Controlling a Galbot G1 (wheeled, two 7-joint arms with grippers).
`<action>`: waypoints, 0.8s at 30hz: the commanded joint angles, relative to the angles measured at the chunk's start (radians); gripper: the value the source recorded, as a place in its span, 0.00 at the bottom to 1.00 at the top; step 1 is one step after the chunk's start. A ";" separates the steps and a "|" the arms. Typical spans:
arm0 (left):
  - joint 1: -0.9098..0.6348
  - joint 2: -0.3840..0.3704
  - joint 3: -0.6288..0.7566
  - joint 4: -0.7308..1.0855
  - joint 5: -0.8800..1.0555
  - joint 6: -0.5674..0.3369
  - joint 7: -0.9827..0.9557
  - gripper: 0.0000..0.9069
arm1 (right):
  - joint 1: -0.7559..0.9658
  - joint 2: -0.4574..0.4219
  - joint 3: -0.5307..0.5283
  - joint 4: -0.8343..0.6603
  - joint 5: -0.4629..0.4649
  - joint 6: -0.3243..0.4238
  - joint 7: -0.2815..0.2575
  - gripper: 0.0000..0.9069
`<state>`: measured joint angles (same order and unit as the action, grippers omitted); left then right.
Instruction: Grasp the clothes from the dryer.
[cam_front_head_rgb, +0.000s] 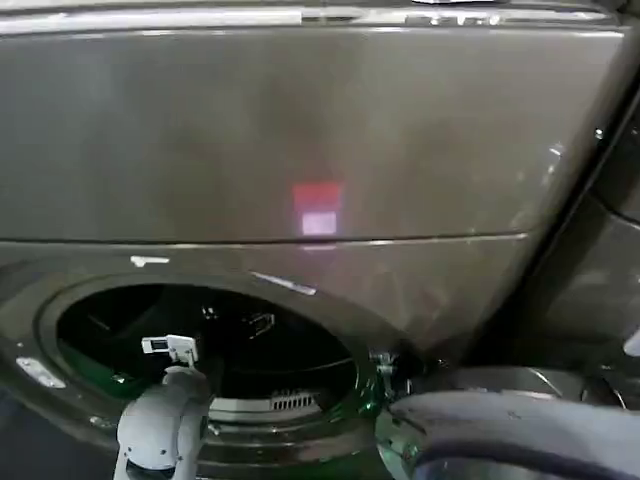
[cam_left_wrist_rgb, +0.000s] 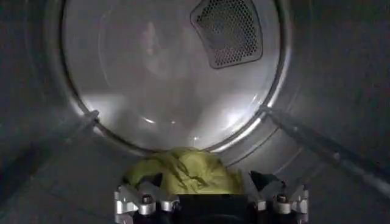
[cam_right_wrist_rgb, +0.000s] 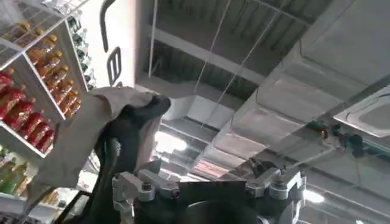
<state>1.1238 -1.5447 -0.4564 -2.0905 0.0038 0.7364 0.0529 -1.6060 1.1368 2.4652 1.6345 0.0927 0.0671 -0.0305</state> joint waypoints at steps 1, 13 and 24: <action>-0.206 -0.019 0.028 0.220 -0.007 -0.062 -0.056 1.00 | 0.003 -0.001 -0.006 -0.001 0.000 0.002 -0.003 1.00; -0.468 -0.045 0.028 0.588 -0.005 -0.201 -0.075 1.00 | 0.010 -0.007 -0.009 -0.007 -0.007 0.002 -0.006 1.00; -0.633 -0.082 0.027 0.853 0.065 -0.296 -0.071 1.00 | 0.009 -0.005 -0.008 -0.006 -0.009 0.004 -0.008 1.00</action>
<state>0.6468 -1.6072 -0.4290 -1.4828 0.0183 0.5294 -0.0072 -1.5980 1.1319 2.4591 1.6258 0.0842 0.0715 -0.0382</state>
